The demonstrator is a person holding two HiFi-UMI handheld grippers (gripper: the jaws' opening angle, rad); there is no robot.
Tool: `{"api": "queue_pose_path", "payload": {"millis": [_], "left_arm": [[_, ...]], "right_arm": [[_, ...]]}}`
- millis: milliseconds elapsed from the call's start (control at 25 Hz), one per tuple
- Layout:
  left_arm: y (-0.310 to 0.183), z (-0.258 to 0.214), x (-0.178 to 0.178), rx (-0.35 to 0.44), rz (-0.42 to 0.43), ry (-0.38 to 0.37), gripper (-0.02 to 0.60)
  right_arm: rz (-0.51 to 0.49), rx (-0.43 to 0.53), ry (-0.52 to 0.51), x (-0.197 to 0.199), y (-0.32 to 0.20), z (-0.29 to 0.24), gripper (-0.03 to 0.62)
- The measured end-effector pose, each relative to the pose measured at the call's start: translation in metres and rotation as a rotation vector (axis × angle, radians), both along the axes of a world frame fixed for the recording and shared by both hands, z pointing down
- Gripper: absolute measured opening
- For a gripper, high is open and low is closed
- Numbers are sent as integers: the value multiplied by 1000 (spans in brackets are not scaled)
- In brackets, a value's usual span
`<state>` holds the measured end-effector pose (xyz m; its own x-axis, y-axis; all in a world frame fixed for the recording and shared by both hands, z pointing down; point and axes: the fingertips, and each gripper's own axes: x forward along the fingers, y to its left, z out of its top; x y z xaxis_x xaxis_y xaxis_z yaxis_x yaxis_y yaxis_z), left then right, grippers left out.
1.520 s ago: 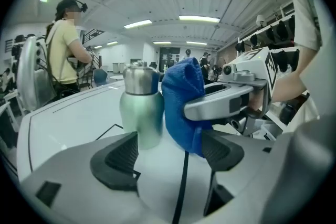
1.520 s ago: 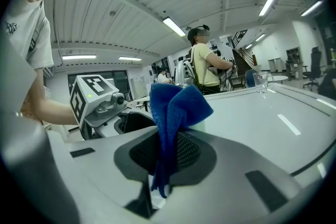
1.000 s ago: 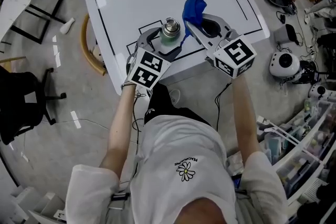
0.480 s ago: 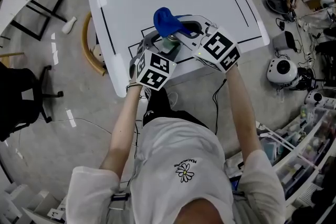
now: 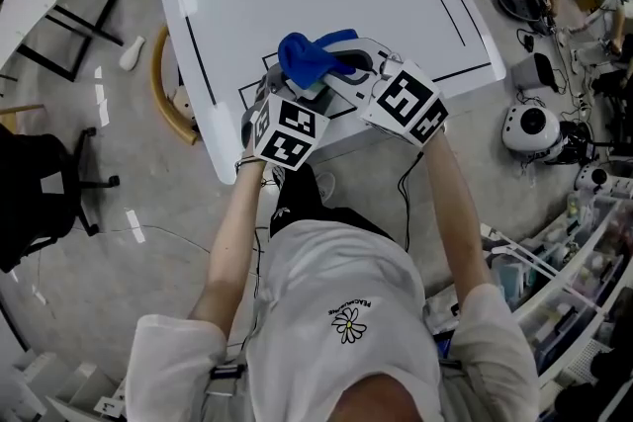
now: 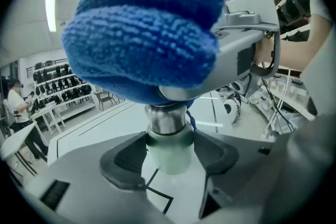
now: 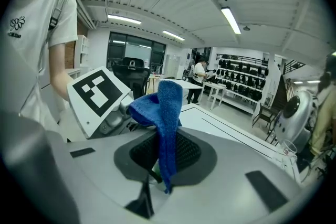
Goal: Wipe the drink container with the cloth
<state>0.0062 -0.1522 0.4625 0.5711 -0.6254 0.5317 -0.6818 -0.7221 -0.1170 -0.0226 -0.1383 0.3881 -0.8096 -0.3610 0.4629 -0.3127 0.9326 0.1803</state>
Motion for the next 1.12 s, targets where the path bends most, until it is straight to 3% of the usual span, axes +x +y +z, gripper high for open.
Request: {"api": "queue_pose_path", "payload": {"millis": [480, 640, 880, 1120], "left_arm": [[1, 0, -1, 16, 2, 29, 273], [1, 0, -3, 16, 19, 45, 268], [2, 20, -16, -97, 5, 142, 314], [4, 34, -4, -158, 26, 138, 319]], "right_arm": [[-9, -60, -23, 19, 22, 14, 43], [97, -69, -87, 46, 11, 9, 43], [277, -162, -153, 80, -10, 25, 43], [276, -209, -188, 68, 0, 41, 43]]}}
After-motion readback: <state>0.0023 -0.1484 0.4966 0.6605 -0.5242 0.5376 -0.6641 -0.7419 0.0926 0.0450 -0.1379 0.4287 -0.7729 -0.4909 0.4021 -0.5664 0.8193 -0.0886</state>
